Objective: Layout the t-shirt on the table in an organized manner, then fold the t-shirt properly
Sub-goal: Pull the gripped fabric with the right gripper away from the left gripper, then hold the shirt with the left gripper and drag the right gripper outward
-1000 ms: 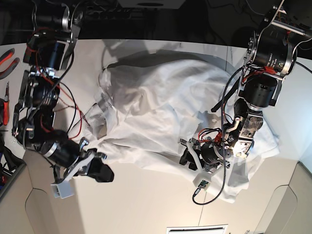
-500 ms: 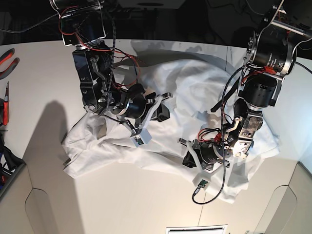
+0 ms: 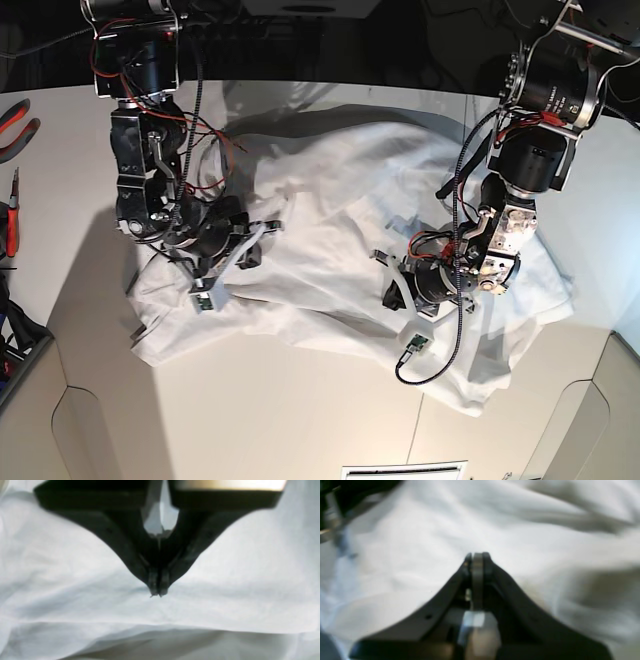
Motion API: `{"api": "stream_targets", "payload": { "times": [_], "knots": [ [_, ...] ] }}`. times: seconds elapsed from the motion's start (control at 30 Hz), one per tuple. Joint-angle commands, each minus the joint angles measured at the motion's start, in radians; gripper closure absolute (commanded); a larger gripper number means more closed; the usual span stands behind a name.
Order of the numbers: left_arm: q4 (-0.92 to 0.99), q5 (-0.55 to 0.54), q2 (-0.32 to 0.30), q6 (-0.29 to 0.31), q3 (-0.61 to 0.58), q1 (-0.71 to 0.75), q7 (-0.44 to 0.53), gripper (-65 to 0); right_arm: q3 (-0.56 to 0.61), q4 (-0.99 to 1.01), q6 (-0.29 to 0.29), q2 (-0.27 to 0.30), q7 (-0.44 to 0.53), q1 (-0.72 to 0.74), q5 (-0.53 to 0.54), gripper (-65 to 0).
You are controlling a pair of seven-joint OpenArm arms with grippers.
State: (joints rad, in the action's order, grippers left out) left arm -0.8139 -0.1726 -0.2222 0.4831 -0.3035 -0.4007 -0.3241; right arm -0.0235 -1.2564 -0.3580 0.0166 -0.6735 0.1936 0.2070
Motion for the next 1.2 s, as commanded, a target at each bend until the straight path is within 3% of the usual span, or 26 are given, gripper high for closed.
{"api": "stream_targets", "payload": {
  "times": [0.0, 0.17, 0.47, 0.63, 0.7, 1.0, 1.17],
  "knots": [
    [-0.008, 0.017, -0.018, -0.014, 0.003, -0.008, -0.025, 0.0, -0.017, -0.017, 0.011, 0.016, 0.019, 0.019, -0.008, 0.0],
    [-0.008, 0.017, -0.036, -0.105, 0.003, -0.013, -0.024, 0.0, -0.08, -0.017, 0.086, 0.076, 0.008, 0.016, -0.08, 0.0],
    [-0.008, 0.017, -0.042, -0.111, 0.003, -0.021, -0.016, 0.0, -0.214, -0.017, 0.118, 0.164, -0.175, 0.013, -0.054, 0.0],
    [-0.008, 0.035, -0.042, -0.244, 0.003, -0.021, -0.016, 0.0, -0.277, -0.024, 0.053, 0.172, -0.264, -0.015, 0.095, 0.0],
    [-0.008, 0.066, -0.041, -0.272, 0.003, -0.02, -0.016, 0.0, -0.287, -0.032, 0.026, 0.172, -0.284, -0.038, 0.161, 0.0],
    [-0.008, 0.089, -0.041, -0.297, 0.003, -0.021, -0.016, 0.0, -0.287, -0.14, -0.042, 0.171, -0.383, -0.159, 0.363, 0.0],
    [-0.008, 0.089, -0.041, -0.297, 0.003, -0.023, -0.016, 0.0, -0.287, -0.281, -0.058, 0.171, -0.41, -0.227, 0.395, 0.0]
  ]
}}
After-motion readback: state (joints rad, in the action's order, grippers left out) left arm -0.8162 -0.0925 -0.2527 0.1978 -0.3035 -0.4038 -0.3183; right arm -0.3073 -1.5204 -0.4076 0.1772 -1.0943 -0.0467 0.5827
